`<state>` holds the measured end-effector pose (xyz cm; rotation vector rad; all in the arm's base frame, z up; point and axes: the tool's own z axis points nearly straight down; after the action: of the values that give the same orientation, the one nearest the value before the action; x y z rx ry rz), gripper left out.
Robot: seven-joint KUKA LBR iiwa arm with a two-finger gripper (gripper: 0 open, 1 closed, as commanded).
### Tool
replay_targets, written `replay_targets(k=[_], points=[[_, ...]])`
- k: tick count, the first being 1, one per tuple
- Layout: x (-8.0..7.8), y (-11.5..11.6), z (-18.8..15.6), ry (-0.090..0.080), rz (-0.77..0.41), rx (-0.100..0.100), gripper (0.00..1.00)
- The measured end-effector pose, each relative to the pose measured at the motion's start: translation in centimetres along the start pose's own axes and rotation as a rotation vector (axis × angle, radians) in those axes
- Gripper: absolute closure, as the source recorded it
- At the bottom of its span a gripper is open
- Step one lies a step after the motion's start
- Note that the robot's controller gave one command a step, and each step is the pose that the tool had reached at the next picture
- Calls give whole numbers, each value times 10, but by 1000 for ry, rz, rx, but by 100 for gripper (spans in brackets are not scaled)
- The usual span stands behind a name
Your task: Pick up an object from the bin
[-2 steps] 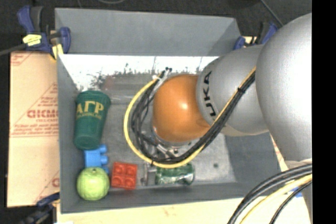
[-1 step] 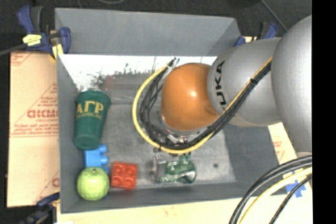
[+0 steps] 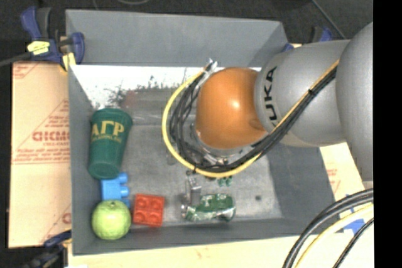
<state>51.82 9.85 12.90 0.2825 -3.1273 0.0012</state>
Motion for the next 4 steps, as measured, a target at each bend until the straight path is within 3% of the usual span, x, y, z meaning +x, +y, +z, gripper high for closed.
replay_targets(k=[1, 2, 3, 4], points=[[4, -14, -17, -7, -57, 2, 0], [21, -40, -48, -1, -183, -1, 0], [25, -60, -62, -8, -204, 1, 0], [36, -48, -18, -6, -359, 2, 0]])
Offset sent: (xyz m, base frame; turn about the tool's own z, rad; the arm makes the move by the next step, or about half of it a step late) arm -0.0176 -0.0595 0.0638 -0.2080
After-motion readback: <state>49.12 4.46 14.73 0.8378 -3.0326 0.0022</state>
